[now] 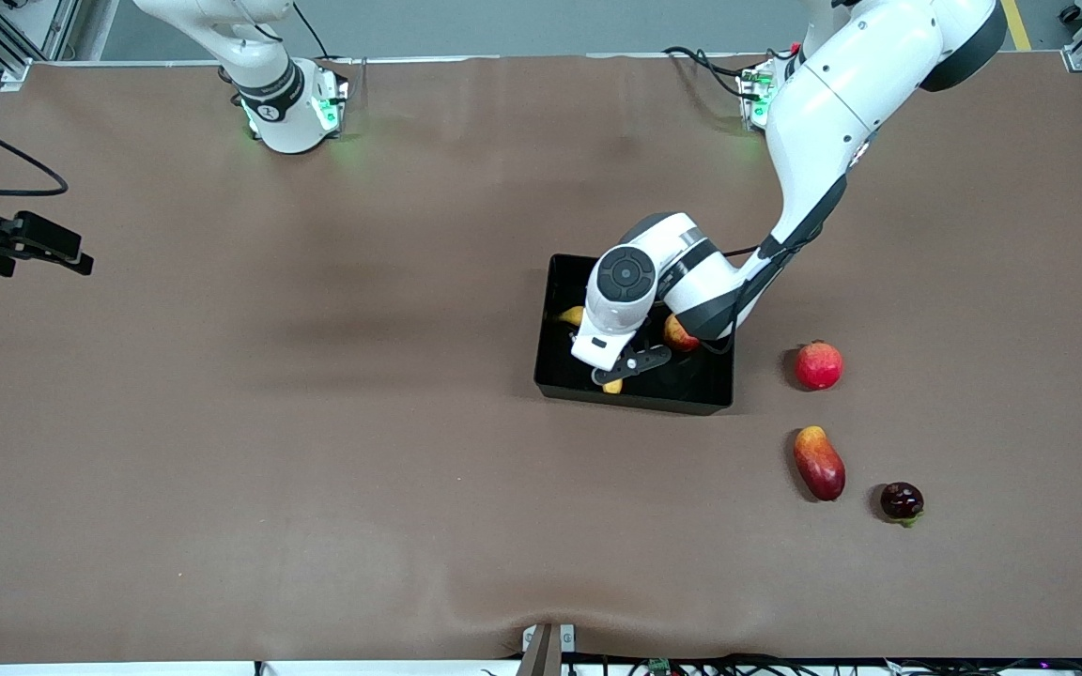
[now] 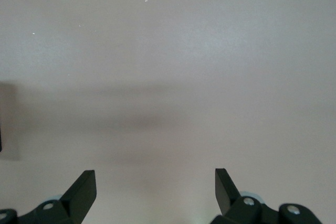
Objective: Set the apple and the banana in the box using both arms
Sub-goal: 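Open the left gripper to release the banana and withdraw the left arm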
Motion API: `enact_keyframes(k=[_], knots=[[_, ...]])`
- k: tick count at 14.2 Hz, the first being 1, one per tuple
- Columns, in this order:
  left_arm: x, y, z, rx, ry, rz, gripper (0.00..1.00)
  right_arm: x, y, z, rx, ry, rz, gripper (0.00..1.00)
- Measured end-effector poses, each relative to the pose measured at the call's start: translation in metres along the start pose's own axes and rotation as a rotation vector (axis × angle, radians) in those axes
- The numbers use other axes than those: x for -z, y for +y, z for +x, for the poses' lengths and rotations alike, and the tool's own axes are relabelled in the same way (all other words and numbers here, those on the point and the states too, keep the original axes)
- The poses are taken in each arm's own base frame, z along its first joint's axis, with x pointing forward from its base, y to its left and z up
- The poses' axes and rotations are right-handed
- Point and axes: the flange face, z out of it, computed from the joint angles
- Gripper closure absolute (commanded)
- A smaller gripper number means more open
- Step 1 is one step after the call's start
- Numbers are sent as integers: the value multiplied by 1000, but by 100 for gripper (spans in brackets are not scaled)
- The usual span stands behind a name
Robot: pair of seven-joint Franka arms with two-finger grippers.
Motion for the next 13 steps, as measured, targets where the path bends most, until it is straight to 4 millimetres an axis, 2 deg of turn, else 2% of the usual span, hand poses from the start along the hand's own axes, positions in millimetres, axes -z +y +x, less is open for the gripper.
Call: enact_keyframes(k=[2, 3, 5, 7, 9, 11, 13], knots=[[16, -2, 21, 30, 24, -25, 0, 7, 2, -5, -16, 8, -2, 0], [32, -4, 33, 47, 42, -36, 0, 9, 6, -6, -22, 11, -4, 0], [85, -17, 61, 76, 103, -57, 0, 9, 9, -8, -28, -1, -13, 0], [154, -43, 85, 74, 187, -68, 0, 9, 8, -10, -24, -16, -14, 0], [211, -76, 100, 59, 252, -42, 0, 10, 6, -12, -21, -24, -15, 0], [250, -111, 110, 24, 281, 19, 0, 11, 5, -13, -20, -28, -15, 0], [276, -148, 124, -45, 281, 87, 0, 11, 5, -13, -20, -36, -15, 0]])
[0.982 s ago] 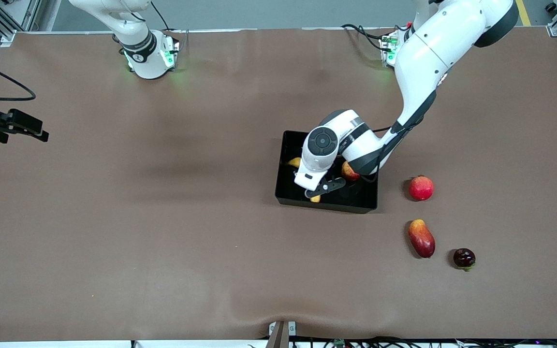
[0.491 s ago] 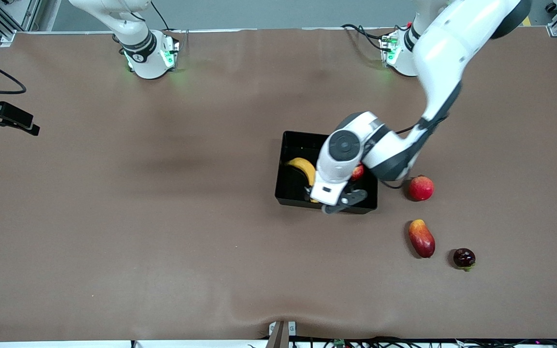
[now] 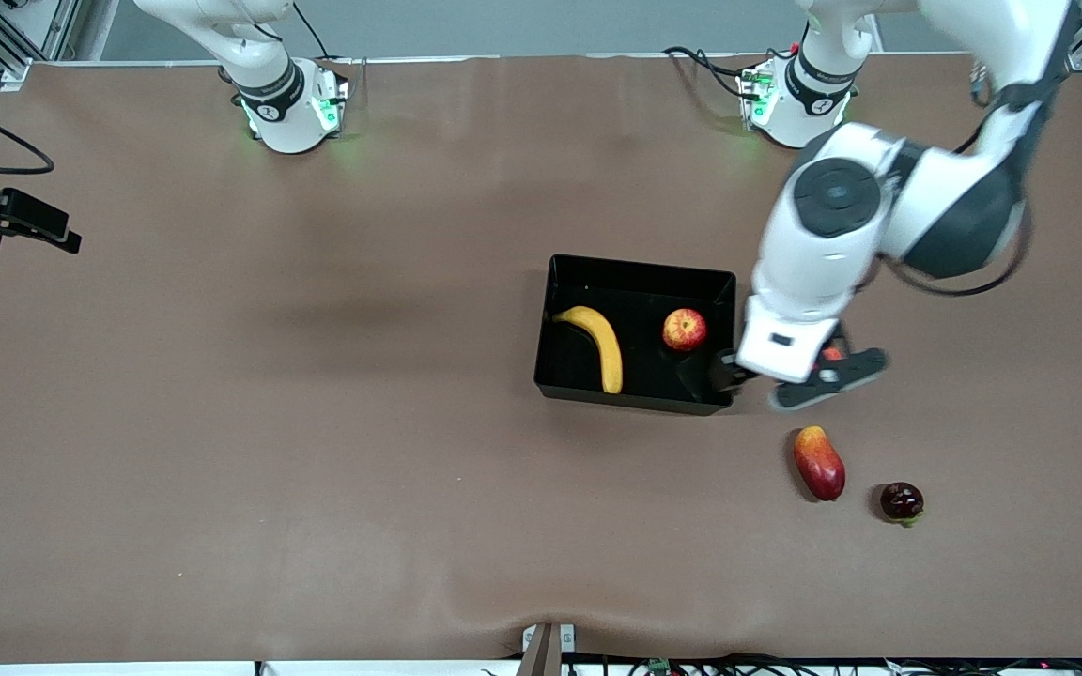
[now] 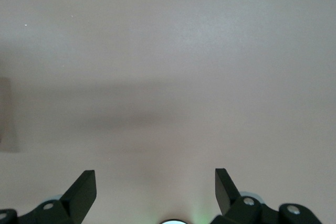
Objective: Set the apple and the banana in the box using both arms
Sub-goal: 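Open the left gripper to release the banana and withdraw the left arm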
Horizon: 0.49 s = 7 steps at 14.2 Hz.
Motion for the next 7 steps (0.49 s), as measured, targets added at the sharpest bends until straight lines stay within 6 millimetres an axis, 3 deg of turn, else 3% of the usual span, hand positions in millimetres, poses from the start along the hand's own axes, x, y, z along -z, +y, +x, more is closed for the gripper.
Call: enact_keyframes(k=[3, 7], knots=[[25, -52, 28, -89, -26, 61, 0, 3, 1, -1, -2, 3, -1, 0], [53, -99, 53, -135, -53, 17, 0, 5, 2, -3, -4, -9, -1, 0]])
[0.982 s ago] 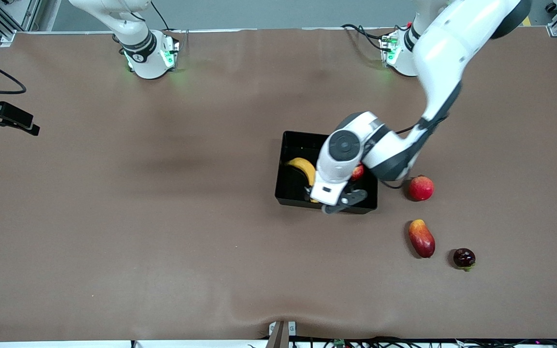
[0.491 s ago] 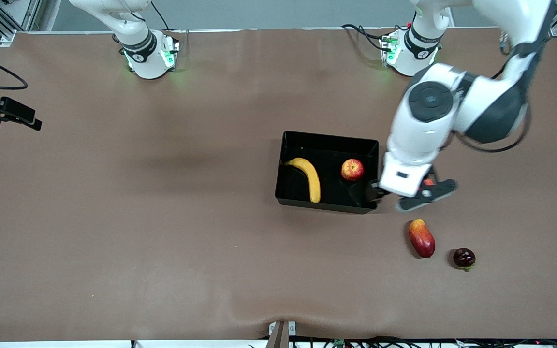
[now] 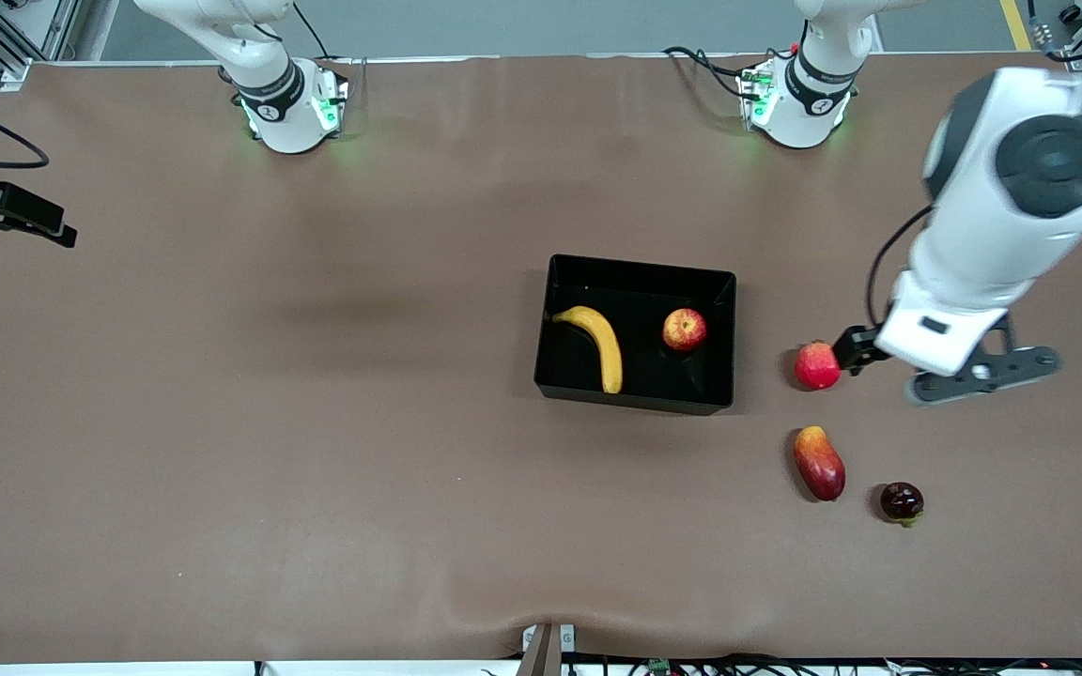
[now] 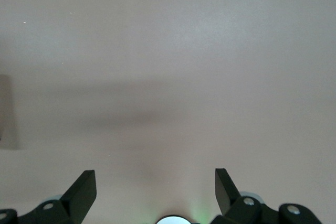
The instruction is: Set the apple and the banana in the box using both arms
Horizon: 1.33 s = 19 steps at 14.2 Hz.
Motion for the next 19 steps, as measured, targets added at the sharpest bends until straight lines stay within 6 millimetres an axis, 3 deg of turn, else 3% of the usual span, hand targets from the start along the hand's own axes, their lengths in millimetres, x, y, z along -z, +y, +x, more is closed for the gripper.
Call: enact_keyframes(k=[5, 9, 12, 15, 19], knots=[[38, -67, -2, -80, -29, -89, 0, 0, 2, -1, -4, -3, 0, 0], [59, -119, -30, -121, -63, -138, 0, 0, 3, -1, -5, -3, 0, 0], [69, -136, -67, -110, -77, -157, 0, 0, 1, -1, -2, -4, 0, 0], [78, -138, -100, -121, -73, -158, 0, 0, 0, -1, 0, -5, -1, 0], [92, -140, -127, -123, -52, -158, 0, 0, 0, -2, 0, -11, -1, 0]])
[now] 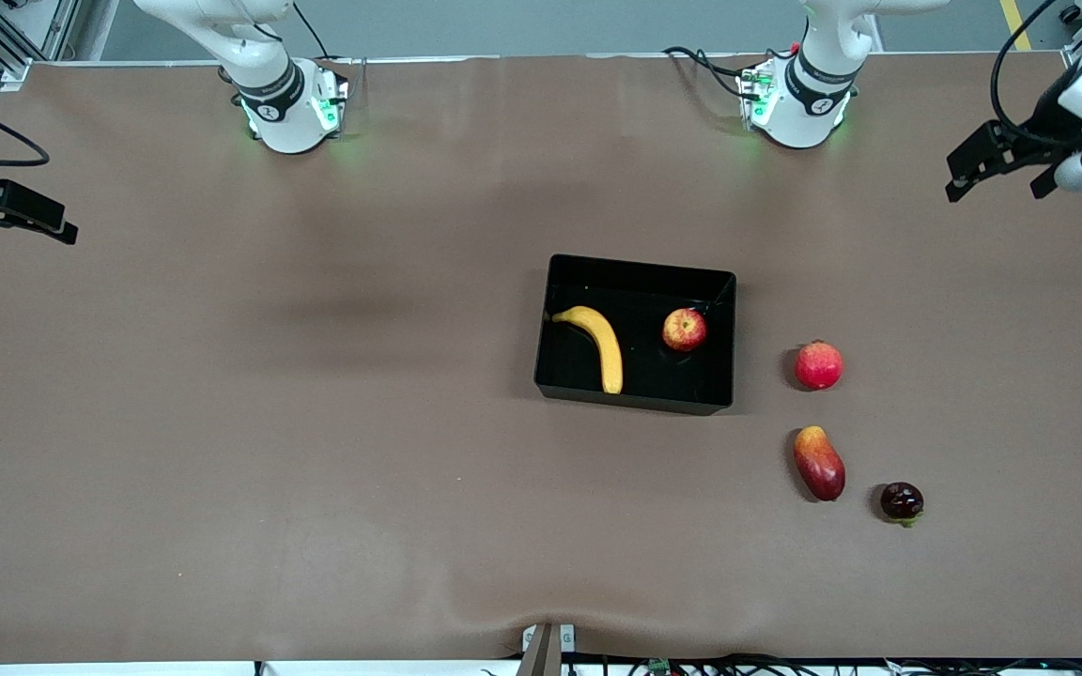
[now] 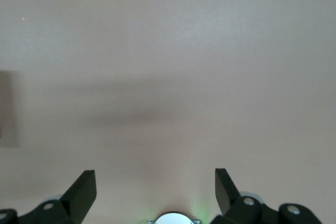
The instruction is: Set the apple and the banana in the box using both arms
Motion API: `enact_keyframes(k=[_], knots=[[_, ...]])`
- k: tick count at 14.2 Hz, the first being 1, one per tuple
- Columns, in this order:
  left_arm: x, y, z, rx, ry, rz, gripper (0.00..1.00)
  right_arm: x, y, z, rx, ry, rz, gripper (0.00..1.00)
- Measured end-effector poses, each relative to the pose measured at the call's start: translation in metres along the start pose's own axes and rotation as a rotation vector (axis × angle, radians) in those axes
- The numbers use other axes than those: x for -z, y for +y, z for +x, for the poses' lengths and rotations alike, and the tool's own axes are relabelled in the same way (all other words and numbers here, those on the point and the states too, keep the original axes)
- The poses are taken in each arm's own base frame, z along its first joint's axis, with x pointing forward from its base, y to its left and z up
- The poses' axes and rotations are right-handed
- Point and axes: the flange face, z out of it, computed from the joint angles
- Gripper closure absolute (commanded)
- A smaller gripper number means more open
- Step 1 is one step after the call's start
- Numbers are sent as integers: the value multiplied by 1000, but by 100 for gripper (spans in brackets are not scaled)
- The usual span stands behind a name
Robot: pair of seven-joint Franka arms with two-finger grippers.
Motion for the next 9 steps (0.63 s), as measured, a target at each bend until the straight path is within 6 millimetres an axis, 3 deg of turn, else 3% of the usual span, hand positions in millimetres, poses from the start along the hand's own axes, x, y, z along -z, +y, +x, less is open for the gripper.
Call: enact_keyframes(k=[5, 9], knots=[[12, -3, -2, 11, 10, -2, 0, -3, -4, -4, 8, -40, 0, 0], [16, -3, 15, 14, -6, -2, 0, -3, -3, -4, 6, -35, 0, 0]])
